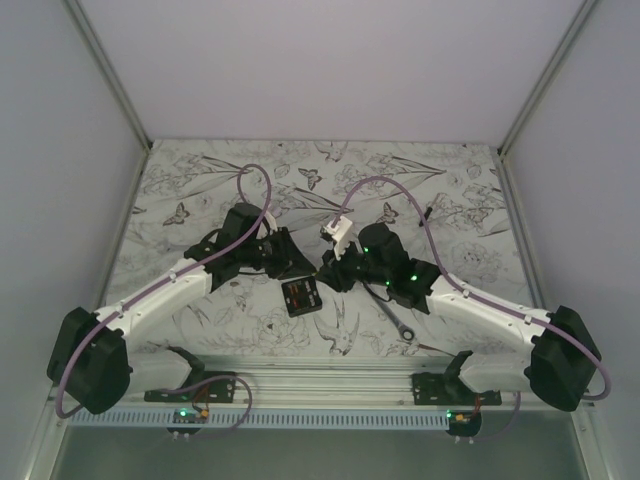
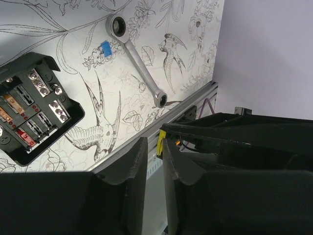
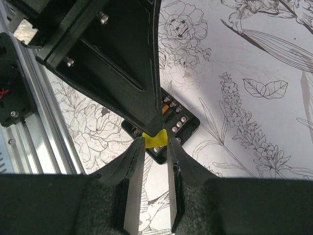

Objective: Snap on the fuse box
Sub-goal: Pick up the fuse from the center of the board.

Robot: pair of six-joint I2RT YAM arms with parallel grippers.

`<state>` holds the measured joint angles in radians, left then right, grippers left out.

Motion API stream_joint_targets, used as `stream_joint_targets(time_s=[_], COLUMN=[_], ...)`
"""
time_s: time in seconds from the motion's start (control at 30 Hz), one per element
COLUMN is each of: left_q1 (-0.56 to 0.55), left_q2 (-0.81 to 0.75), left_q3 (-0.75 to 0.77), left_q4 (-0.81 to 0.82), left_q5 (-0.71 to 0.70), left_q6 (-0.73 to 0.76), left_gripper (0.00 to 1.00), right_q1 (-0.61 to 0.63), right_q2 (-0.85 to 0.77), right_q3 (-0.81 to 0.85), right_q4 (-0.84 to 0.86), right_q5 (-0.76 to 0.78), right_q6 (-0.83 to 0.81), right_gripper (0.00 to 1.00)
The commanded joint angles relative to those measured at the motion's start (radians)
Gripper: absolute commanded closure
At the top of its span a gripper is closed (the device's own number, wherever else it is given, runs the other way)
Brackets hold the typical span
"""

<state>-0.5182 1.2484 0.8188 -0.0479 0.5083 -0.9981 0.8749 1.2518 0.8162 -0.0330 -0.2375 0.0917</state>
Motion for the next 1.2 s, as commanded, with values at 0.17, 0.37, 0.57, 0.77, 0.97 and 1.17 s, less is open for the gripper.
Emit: stream_joint_targets(time_s=[0.17, 0.37, 0.57, 0.77, 0.97, 1.17], left_q1=[-0.009, -0.009, -0.008, -0.006, -0.008, -0.014], left_q2=[-0.021, -0.038, -0.07, -0.16, -0.284, -0.363], left_q3=[0.003, 0.002, -0.003, -0.024, -0.064, -0.114], left_q4=[0.017, 0.018, 0.019, 0.028, 0.102, 0.228], left_q5=[0.038, 0.035, -0.005, -0.132, -0.232, -0.273], left_q6=[-0.011, -0.011, -0.003, -0.014, -0.066, -0.147], left_gripper=[0.95, 1.0, 1.0, 1.0, 1.0, 1.0], right_q1=[0.007, 0.007, 0.003, -0.027, -0.043, -0.045], right_q2=[-0.012, -0.019, -0.052, -0.119, -0.201, -0.161], right_q3=[-0.008, -0.024, -0.056, -0.135, -0.221, -0.258], right_q4=[0.058, 0.098, 0.18, 0.37, 0.589, 0.799], right_q5=[0.005, 0.024, 0.048, 0.08, 0.149, 0.127], right_q6=[0.019, 0.041, 0.107, 0.299, 0.523, 0.706], right_gripper=[0.73, 0.73, 0.5, 0.42, 0.42, 0.43])
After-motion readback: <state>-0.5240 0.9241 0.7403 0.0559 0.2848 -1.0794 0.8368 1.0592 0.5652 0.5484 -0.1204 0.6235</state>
